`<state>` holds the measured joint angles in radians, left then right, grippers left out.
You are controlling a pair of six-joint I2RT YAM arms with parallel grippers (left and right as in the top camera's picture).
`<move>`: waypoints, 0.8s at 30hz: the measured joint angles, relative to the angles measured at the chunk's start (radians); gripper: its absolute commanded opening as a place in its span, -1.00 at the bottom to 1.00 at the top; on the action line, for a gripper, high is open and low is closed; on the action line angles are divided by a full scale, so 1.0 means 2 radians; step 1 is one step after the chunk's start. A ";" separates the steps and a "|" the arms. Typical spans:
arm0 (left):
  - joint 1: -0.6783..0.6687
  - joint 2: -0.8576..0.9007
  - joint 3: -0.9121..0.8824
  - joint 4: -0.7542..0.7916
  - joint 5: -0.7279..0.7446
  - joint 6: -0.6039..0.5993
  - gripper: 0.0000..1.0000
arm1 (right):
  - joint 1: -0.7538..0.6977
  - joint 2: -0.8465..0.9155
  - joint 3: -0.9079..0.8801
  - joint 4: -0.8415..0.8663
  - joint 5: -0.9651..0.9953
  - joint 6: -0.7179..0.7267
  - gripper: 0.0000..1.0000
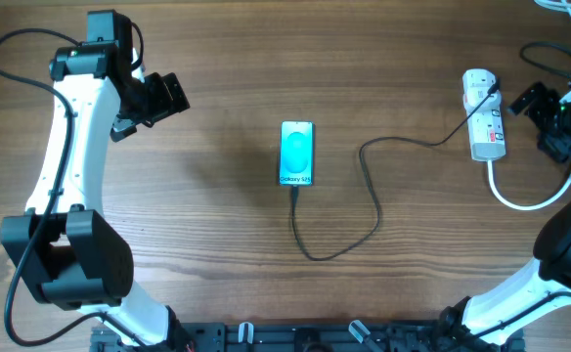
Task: Plug charger to phone and switch on socket
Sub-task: 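Position the right gripper over the power strip switch beside the charger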
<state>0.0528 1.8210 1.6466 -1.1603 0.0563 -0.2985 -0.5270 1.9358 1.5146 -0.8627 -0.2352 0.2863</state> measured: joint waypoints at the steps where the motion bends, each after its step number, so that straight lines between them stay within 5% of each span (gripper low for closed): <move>1: 0.000 0.000 0.000 0.000 0.000 0.000 1.00 | 0.000 0.000 0.000 0.000 0.000 0.000 0.99; 24: 0.000 0.000 0.000 0.000 0.000 0.000 1.00 | 0.000 0.011 0.000 0.043 0.000 0.019 0.99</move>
<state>0.0528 1.8210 1.6466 -1.1603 0.0563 -0.2985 -0.5266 1.9572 1.5146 -0.7761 -0.2348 0.3241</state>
